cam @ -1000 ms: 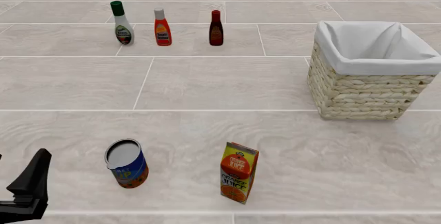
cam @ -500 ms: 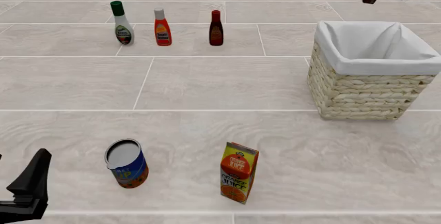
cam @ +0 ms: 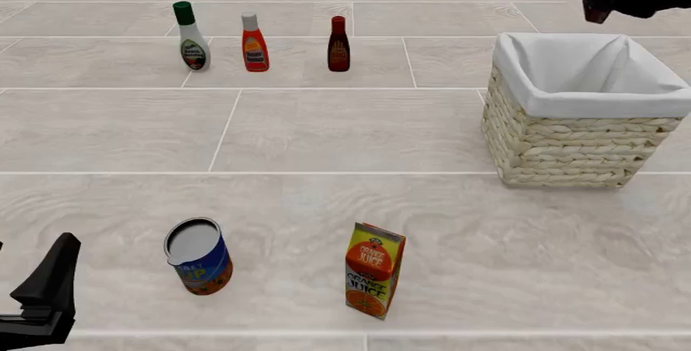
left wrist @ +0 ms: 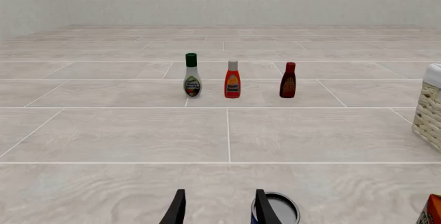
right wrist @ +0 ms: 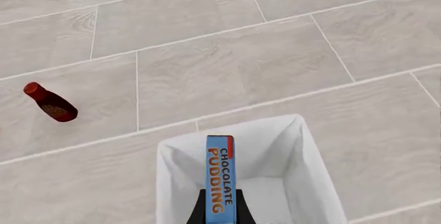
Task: Pick the chocolate pudding and place it in the basket.
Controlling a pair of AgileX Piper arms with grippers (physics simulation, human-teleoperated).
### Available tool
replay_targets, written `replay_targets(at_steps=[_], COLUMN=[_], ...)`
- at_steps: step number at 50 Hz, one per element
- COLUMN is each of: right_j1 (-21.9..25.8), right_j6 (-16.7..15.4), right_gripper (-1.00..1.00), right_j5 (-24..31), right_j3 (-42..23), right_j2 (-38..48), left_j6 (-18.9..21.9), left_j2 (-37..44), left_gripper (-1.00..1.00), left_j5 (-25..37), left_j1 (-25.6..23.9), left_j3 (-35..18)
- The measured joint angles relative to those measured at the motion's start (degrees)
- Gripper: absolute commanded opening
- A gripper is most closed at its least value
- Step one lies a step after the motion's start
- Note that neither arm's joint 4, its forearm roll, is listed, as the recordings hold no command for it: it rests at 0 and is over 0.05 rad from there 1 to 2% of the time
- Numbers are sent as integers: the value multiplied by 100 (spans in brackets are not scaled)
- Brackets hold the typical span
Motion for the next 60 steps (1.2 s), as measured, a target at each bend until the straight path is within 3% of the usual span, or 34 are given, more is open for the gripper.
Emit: replay_targets(at_steps=[60], right_j1=[-326], right_j6=[78], right_gripper=[-100], right_j5=[-336], right_j3=[521], right_j2=[479], left_j6=[0], left_j2=[0], left_gripper=[100], left_j5=[0], left_j1=[0], left_j3=[0])
